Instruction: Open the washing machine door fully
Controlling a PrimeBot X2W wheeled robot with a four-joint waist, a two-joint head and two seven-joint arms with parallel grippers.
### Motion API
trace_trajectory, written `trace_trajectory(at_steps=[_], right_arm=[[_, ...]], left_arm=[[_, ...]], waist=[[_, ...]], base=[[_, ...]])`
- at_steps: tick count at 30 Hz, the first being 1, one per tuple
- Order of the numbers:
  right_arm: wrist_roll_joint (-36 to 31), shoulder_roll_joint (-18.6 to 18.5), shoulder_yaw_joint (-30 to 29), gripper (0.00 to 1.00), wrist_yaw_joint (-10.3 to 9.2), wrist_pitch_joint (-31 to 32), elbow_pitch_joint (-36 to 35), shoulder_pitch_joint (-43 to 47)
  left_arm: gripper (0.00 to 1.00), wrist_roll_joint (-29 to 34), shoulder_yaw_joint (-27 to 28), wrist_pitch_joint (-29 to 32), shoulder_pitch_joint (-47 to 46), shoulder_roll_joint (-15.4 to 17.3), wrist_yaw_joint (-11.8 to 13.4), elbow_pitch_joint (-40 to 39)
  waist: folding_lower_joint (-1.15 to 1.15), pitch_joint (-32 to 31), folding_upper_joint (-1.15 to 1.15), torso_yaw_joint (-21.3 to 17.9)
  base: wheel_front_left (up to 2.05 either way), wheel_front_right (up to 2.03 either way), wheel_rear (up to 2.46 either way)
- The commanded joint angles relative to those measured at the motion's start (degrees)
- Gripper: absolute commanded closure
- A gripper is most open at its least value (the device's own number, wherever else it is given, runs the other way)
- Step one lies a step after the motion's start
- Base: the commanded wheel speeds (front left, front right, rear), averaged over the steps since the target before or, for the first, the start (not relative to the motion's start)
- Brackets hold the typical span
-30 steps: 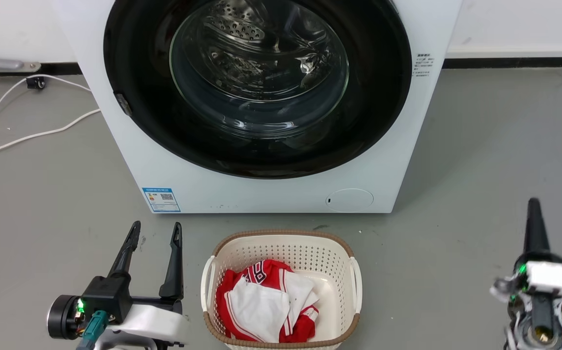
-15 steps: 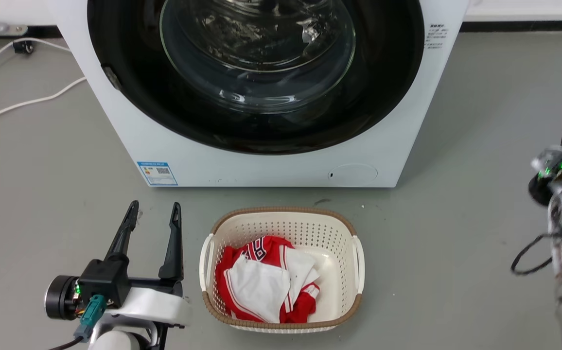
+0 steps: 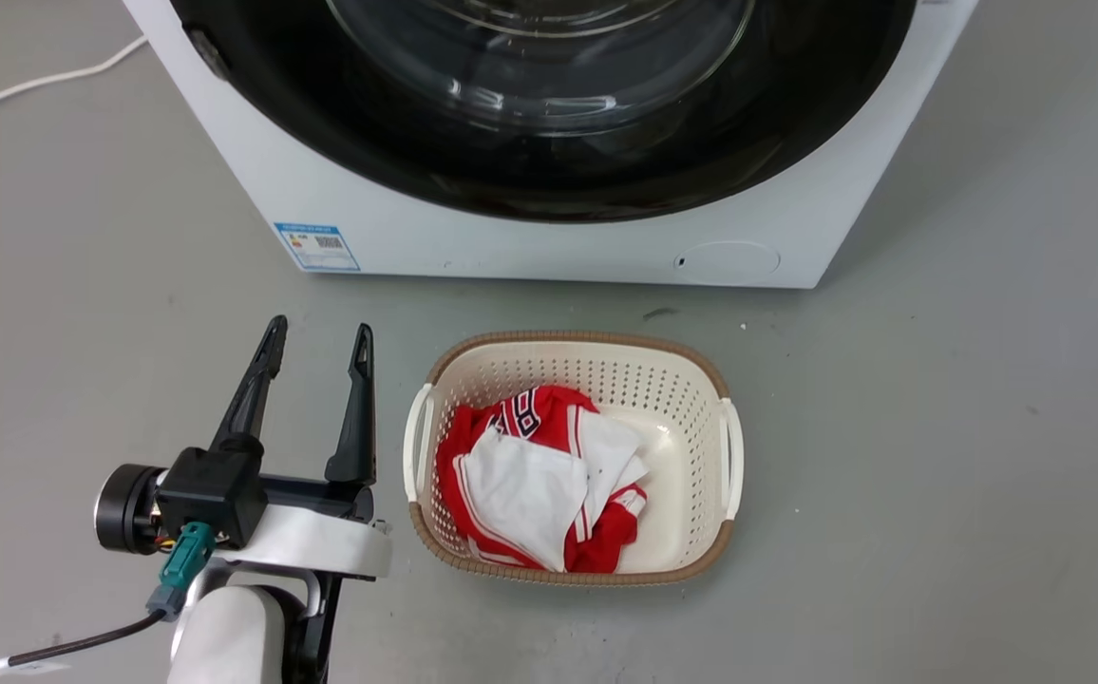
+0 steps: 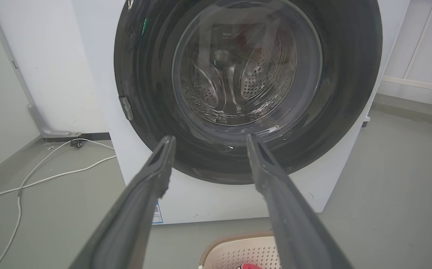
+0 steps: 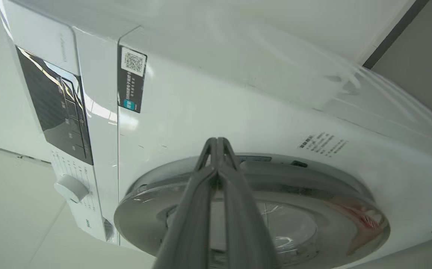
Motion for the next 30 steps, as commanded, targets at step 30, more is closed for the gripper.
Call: trace_trajectory(at_steps=[30], right_arm=[[-12.78,0.91,8.86,1.00,0.00,6.57,17.83,-21.50]], left_arm=[[0.00,-1.47,-3.02,-0.15,-5.78,-0.08,-0.60,-1.28]], waist=[[-0.01,10.78,0.00,4.93]], base=[[0.00,0.00,0.00]])
